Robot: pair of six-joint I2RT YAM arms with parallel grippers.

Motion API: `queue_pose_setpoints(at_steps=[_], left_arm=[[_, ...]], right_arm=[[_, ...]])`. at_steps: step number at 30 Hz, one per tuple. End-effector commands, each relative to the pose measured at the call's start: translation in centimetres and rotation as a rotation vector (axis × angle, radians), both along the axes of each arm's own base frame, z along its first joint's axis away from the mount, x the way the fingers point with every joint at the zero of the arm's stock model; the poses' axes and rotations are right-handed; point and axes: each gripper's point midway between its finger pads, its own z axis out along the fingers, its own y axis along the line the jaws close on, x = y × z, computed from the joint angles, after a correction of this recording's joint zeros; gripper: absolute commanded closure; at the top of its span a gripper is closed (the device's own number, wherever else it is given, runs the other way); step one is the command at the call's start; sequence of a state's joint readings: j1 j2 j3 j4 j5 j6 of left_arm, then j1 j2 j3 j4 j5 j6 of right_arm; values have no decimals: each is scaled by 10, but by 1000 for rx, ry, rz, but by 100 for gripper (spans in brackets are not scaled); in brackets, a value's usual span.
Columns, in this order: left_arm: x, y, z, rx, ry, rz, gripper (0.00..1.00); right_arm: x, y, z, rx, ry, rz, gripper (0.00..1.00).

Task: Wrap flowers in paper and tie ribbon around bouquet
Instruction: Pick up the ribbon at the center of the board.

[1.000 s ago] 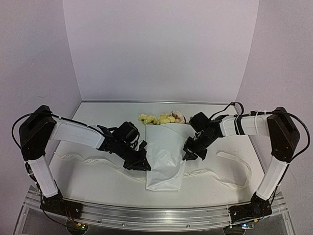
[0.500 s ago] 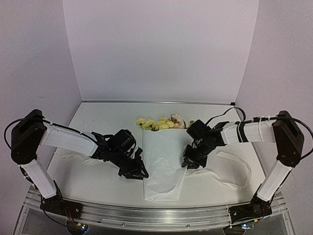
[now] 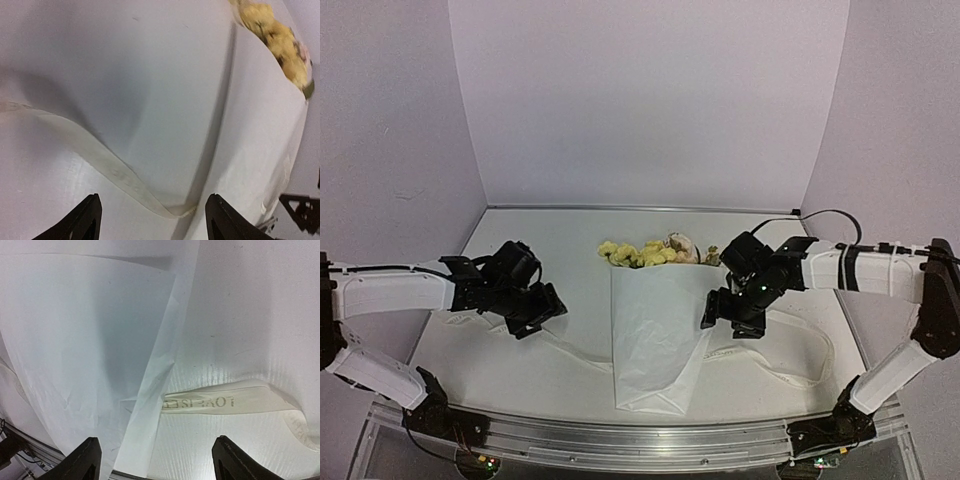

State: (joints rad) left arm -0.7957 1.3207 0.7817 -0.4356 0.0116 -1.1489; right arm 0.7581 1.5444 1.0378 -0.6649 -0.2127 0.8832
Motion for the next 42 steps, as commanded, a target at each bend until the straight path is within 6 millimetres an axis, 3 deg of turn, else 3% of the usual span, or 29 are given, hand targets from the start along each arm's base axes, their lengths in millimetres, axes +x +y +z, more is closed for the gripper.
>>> queue_pose_setpoints(at_steps=[1, 6, 15, 23, 27, 34, 37, 42], left_arm=[[-3, 75, -15, 132, 22, 315, 26], [1, 102, -24, 106, 37, 464, 24], [19, 119, -44, 93, 87, 551, 17], [21, 134, -60, 117, 113, 630, 20], [25, 146, -68, 139, 120, 654, 28], [33, 155, -72, 158, 102, 652, 51], [35, 155, -72, 167, 96, 638, 61], [37, 156, -70, 178, 80, 623, 73]], right_arm=[[1, -33, 17, -111, -100, 52, 18], [-3, -61, 14, -157, -134, 3, 16], [-28, -134, -5, -328, -191, -175, 14], [-53, -188, -11, -461, -212, -325, 10], [-66, -210, -17, -493, -222, -405, 8], [-86, -241, -19, -565, -192, -483, 4], [-99, -242, -36, -525, -67, -542, 5], [-101, -234, -57, -424, 44, -607, 9]])
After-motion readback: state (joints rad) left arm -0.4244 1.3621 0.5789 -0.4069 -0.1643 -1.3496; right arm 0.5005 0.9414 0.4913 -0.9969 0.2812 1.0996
